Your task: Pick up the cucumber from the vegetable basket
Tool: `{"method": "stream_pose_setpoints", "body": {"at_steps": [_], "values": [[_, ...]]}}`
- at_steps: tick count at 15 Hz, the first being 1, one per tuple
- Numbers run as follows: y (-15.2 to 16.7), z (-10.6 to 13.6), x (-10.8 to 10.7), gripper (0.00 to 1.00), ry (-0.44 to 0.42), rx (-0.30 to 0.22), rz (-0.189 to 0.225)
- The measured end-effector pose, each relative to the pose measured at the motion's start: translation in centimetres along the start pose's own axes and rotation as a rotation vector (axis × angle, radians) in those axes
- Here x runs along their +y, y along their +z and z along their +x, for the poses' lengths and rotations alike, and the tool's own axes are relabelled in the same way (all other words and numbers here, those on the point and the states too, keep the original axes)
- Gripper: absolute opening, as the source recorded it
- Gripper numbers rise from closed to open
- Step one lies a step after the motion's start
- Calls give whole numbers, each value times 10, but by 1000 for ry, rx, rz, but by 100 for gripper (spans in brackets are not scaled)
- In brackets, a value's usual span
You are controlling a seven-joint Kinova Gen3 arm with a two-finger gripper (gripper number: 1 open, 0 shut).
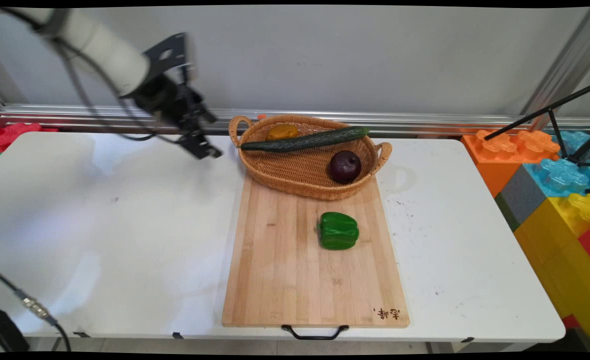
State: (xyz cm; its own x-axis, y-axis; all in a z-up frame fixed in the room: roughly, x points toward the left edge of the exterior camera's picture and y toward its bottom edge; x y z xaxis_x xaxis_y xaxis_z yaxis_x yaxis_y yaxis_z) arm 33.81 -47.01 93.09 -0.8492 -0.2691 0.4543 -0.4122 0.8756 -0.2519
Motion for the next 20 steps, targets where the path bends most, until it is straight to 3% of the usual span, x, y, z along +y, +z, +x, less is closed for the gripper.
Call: {"method": "stream_pose_setpoints", "body": {"at_steps": [4,8,14,20], "values": [[29,63,-6,100,31,27,17],[67,93,-14,100,45,22,35],[137,107,-27,100,69,-4,62],[199,109,-34,100,88,6,70]]}}
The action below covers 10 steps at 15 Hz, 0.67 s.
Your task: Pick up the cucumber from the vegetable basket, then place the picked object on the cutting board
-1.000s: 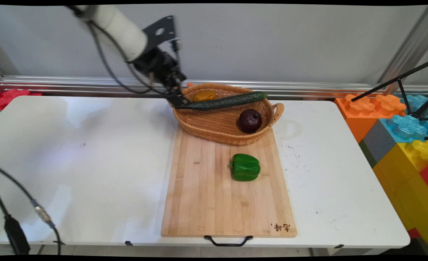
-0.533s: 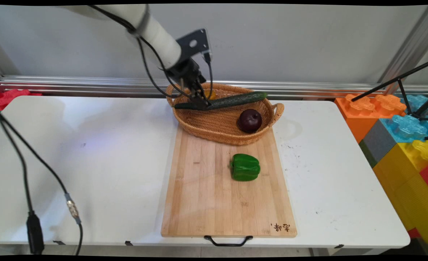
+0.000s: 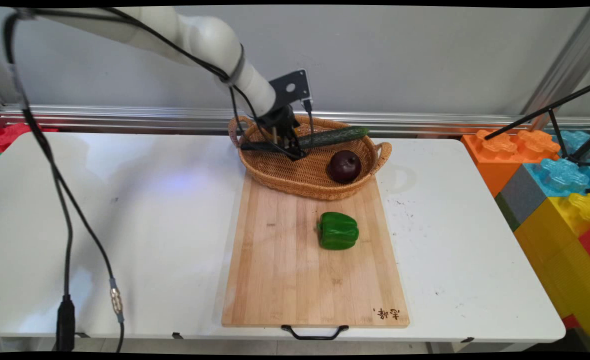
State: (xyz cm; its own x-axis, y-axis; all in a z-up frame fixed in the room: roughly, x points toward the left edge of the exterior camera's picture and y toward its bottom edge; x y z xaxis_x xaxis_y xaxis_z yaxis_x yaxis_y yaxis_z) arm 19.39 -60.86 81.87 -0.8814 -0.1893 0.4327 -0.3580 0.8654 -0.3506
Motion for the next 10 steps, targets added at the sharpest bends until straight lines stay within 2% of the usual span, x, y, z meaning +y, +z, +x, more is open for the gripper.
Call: {"method": "stream_pose_setpoints", "body": {"at_steps": [4,5,10], "values": [[28,5,1,100,13,27,12],[31,7,1,0,14,31,14],[37,12,7,0,9,55,33]]}}
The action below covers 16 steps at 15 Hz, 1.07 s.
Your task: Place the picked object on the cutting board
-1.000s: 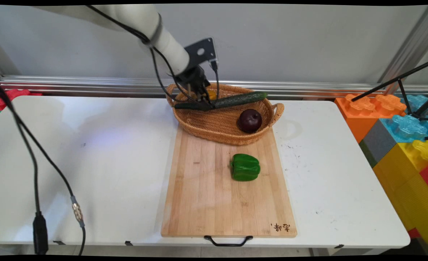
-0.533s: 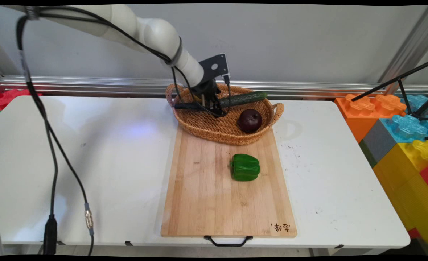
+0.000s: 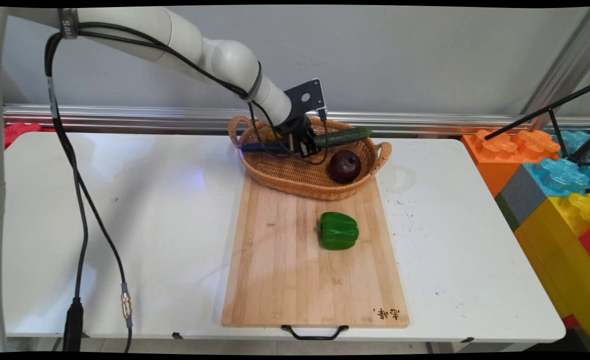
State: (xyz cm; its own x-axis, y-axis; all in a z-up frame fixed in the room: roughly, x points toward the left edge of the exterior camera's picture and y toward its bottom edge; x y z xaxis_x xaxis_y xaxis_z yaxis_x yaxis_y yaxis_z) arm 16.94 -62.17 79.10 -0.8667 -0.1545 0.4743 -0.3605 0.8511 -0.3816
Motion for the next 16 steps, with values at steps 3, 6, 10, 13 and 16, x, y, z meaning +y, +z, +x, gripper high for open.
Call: {"method": "stream_pose_setpoints", "body": {"at_steps": [3,6,10,13,16], "values": [[-10,1,4,0,-19,12,28],[-31,5,14,0,-39,35,44],[-75,22,31,0,-13,84,57],[-115,36,58,0,35,124,22],[-148,43,92,0,73,133,-55]]}}
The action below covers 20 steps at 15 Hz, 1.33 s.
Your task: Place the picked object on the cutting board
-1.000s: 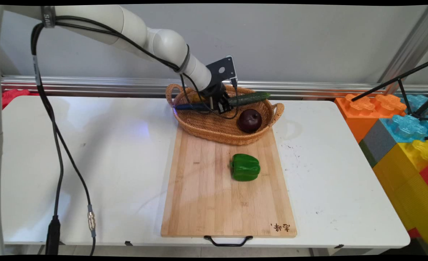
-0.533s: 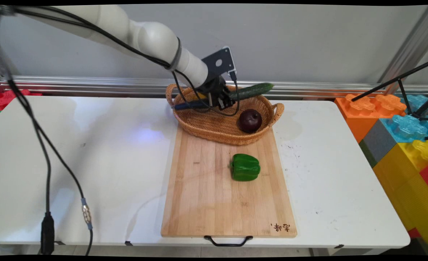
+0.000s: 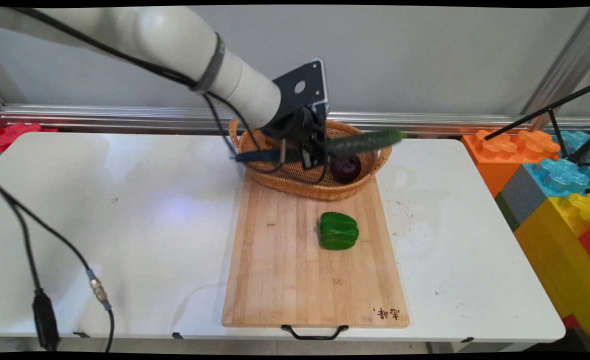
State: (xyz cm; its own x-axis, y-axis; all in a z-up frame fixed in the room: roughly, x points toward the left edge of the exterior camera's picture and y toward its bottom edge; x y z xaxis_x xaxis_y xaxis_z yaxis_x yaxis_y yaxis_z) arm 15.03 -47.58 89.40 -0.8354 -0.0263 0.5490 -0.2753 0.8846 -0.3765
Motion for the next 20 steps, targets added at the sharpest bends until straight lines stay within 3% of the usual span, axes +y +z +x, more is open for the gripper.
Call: {"method": "stream_pose_setpoints", "body": {"at_steps": [4,7,12,20], "values": [[-33,5,59,0,34,-18,-157],[-41,0,95,0,68,-28,-221],[-22,-17,139,0,105,-49,-270],[32,-35,170,0,89,-61,-299]]}}
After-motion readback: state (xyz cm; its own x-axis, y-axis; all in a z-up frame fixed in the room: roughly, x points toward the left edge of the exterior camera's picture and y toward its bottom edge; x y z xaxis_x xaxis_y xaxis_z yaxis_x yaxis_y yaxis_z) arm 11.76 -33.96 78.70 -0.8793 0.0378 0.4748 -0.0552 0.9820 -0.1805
